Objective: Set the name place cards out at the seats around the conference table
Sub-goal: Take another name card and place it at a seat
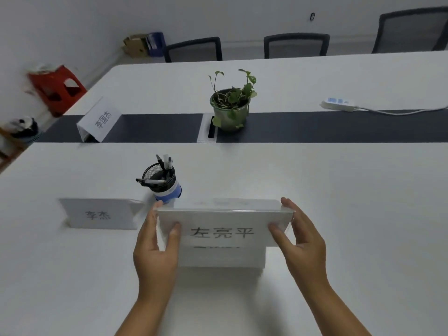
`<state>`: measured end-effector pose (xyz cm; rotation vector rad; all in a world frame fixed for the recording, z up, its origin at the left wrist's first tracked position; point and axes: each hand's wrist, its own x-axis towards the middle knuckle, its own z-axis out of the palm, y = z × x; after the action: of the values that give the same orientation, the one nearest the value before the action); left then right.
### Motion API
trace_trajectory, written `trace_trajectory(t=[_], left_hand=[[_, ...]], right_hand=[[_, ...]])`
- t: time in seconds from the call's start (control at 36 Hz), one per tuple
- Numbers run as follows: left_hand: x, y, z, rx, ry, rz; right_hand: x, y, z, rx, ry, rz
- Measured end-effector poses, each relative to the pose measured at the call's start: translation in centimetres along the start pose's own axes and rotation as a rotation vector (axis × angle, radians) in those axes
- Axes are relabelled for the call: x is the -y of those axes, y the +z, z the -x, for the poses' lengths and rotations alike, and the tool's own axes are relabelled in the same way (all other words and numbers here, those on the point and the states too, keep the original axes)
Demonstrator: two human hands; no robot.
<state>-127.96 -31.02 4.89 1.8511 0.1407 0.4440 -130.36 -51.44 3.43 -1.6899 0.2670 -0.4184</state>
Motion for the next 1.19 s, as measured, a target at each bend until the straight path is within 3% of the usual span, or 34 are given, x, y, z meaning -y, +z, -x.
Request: trace_trajectory(t=[0.28, 0.33, 0.44, 0.61, 0.97, 1.19], left_hand=[[-5.6, 10.7, 3.9, 0.126, 0.336, 0.04], [-6.1, 13.9, 5.0, 0.221, 0.299, 0.039], [-5.8, 19.7, 7.0, 0.418, 0.04, 0.077], [-3.2, 25.4, 8.4, 0.572, -0.158, -0.022], [0.5, 28.7, 8.0, 0.691, -0.255, -0.163], [1.2, 29.7, 7.2, 0.71, -0.205, -0.136]], right_hand=[[0.2, -13.8, -2.9, -0.223, -0.005, -0.117], [-1.0, -16.8, -3.4, -0.263, 0.027, -0.082], [-4.1, -21.3, -4.2, -0.327, 0.134, -0.048], [-8.7, -24.0, -5.0, -0.333, 0.301, 0.022], [-12.6, -24.4, -8.4, -0.327, 0.434, 0.119], [-13.8, -25.2, -10.6, -0.372, 0.438, 0.065]])
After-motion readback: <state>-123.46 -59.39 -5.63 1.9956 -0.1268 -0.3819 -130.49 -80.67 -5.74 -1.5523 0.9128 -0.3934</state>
